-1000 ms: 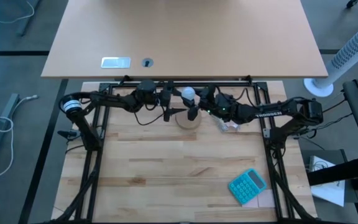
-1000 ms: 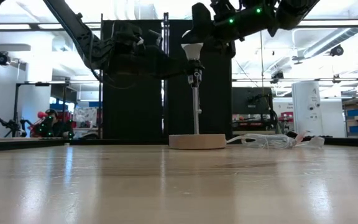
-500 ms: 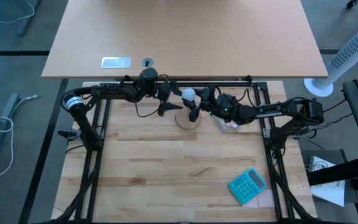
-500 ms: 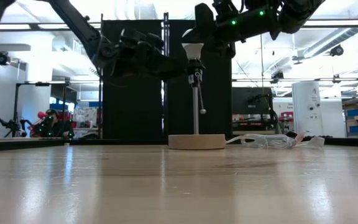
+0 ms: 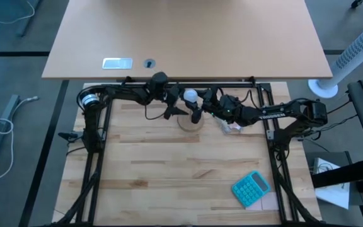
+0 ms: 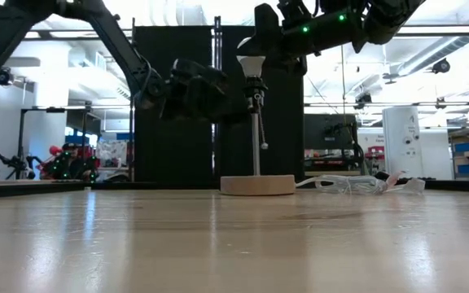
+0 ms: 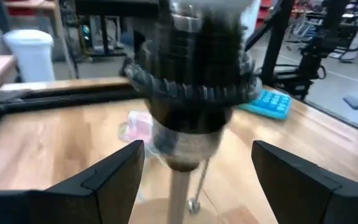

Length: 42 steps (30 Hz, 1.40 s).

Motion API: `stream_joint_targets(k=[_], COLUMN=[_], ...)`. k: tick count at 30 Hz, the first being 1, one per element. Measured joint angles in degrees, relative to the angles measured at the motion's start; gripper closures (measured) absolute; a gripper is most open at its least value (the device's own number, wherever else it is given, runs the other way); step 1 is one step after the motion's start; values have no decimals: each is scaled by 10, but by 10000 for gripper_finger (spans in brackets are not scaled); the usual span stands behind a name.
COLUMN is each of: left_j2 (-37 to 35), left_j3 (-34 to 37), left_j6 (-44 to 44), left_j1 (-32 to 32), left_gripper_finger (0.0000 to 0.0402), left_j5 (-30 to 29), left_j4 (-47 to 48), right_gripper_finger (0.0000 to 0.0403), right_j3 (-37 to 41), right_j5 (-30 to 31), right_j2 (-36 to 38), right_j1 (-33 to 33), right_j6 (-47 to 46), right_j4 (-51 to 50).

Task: Screw lightbulb
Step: Insert the lightbulb into the lamp

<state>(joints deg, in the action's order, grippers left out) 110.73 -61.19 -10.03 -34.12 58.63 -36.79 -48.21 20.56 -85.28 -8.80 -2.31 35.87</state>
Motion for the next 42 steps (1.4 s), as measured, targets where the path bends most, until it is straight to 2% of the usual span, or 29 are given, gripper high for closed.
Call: stream_joint_targets(k=[3,10,13,17,21,23,36,40,42], left_j2=[2,16,30,35,30,27,13,3,-2], left_j3=[-5,-37,-53,-64,-51,-47,-44,-43,-43], left_j6=[16,28,36,49,37,37,72,80,85], left_j1=[1,0,0,0,0,0,3,6,9], left_gripper_finger=[113,121,135,174,225,238,238,238,238], left_j5=[11,24,33,59,48,40,-15,-62,-103], left_j4=[-40,-45,-41,-41,-45,-45,-38,-36,-37], right_gripper_finger=[158,155,158,154,155,158,159,155,154], right_j3=[0,0,0,0,0,0,0,0,0], right_j5=[-2,-1,0,-1,-1,-1,25,41,55], right_j2=[0,0,0,0,0,0,0,0,0], right_j1=[0,0,0,1,1,1,0,-2,-3], right_j6=[-2,-4,-4,-6,-6,-5,-8,-4,-1], right_j4=[1,0,0,0,2,2,5,13,17])
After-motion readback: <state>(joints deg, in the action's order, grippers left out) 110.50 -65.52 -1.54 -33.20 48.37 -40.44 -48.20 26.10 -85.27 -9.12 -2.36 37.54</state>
